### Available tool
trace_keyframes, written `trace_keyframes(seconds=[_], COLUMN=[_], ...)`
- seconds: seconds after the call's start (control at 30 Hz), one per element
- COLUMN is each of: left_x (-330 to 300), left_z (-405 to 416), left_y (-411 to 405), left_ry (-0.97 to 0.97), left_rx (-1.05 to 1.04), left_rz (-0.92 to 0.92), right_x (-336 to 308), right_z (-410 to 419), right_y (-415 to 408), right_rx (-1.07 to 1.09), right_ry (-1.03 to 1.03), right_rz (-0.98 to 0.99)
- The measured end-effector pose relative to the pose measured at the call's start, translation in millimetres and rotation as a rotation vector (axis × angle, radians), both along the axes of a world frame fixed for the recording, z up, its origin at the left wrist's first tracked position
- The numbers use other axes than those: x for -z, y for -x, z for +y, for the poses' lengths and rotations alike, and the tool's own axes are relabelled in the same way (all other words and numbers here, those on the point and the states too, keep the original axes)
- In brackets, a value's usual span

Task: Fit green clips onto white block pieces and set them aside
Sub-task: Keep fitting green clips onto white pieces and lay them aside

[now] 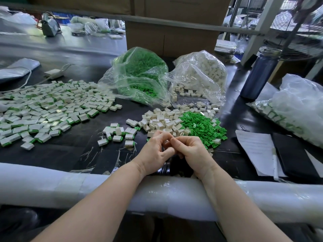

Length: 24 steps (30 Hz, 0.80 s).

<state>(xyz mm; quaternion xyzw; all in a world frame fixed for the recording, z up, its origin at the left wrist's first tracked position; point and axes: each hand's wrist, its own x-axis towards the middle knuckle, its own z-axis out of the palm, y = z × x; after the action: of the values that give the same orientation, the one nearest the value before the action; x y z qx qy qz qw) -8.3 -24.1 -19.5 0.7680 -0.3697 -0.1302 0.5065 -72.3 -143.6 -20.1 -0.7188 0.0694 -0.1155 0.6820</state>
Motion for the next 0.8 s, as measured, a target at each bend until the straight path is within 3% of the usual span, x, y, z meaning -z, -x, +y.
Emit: trace_keyframes(seconds=[0.37, 0.6, 0.8], left_x=[0.2, 1.1, 2.0], left_z=[-0.2, 0.1, -0.2], left_y=[0.3, -3.2, -3.7], left_ry=[0.028, 0.078, 0.026], left_rx=[-0.025, -0.124, -0.117], left_rz=[-0.002, 0.037, 0.040], right_x=[1.7, 6.1, 6.7], right_z=[2.3, -2.2, -3.0], right_y=[-1.8, -2.9, -3.8], right_rx=[-0.001, 0.138, 0.205], right_ry=[0.021, -0.065, 0.103], right_rz=[-0.031, -0.068, -0.052])
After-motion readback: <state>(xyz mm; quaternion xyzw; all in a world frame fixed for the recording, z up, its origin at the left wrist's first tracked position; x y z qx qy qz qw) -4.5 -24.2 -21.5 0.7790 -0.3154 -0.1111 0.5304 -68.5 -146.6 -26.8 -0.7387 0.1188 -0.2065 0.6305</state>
